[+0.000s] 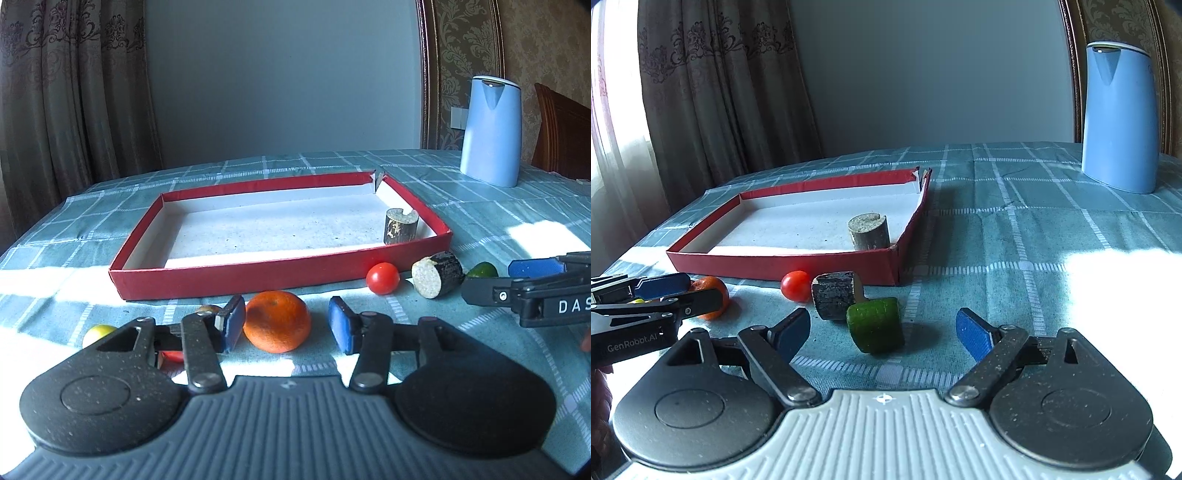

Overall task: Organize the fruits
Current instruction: 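Lower the left gripper onto the tangerine and close it, then carry the tangerine into the red box and open the left gripper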

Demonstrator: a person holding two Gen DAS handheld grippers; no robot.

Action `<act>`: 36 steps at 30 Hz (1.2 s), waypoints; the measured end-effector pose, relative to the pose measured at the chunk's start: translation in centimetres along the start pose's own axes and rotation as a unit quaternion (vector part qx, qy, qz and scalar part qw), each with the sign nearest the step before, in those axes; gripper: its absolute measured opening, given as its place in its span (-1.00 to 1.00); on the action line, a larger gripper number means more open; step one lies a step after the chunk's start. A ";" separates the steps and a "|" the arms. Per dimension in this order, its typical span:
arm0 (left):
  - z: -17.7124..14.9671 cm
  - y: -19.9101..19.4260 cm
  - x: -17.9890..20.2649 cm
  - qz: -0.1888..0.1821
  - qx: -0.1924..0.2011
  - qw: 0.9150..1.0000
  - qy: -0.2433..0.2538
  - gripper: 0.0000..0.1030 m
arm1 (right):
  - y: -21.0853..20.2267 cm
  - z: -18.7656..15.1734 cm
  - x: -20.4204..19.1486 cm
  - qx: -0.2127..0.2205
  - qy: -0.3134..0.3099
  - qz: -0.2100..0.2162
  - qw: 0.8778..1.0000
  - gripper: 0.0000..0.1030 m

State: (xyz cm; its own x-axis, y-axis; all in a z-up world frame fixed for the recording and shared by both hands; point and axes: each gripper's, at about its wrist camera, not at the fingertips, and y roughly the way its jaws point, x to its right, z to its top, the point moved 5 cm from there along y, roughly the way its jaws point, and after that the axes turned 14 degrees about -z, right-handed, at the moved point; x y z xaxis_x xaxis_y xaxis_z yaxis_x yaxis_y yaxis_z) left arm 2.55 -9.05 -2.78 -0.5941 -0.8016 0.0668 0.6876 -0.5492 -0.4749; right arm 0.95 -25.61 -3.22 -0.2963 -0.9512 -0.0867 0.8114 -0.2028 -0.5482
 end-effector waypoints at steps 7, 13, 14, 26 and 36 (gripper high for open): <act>0.0 0.8 -0.3 0.003 -0.017 1.000 -0.003 -0.04 | 0.4 -0.1 0.1 -0.009 0.003 0.003 1.000 0.68; 0.3 1.6 -0.2 0.021 -0.025 0.999 0.003 -0.02 | 0.6 -0.2 0.0 -0.015 -0.001 -0.002 1.000 0.68; 0.4 1.8 -0.3 0.027 -0.030 0.999 0.001 -0.02 | 0.6 -0.2 -0.1 -0.016 -0.002 -0.003 1.000 0.68; 0.1 3.0 -1.5 0.029 -0.056 0.997 -0.044 -0.23 | 0.7 -0.3 -0.2 -0.019 -0.006 -0.014 1.000 0.68; 0.8 1.2 -0.9 0.023 -0.026 0.998 -0.046 -0.24 | 0.8 -0.3 -0.2 -0.022 -0.007 -0.015 1.000 0.68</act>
State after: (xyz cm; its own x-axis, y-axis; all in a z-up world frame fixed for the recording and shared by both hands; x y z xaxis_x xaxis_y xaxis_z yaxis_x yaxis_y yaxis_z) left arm 4.23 -9.16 -2.71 -0.5204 -0.8449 0.1234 0.6892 -0.5009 -0.5235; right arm 1.46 -25.53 -3.90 -0.3135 -0.9479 -0.0575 0.7791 -0.2221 -0.5862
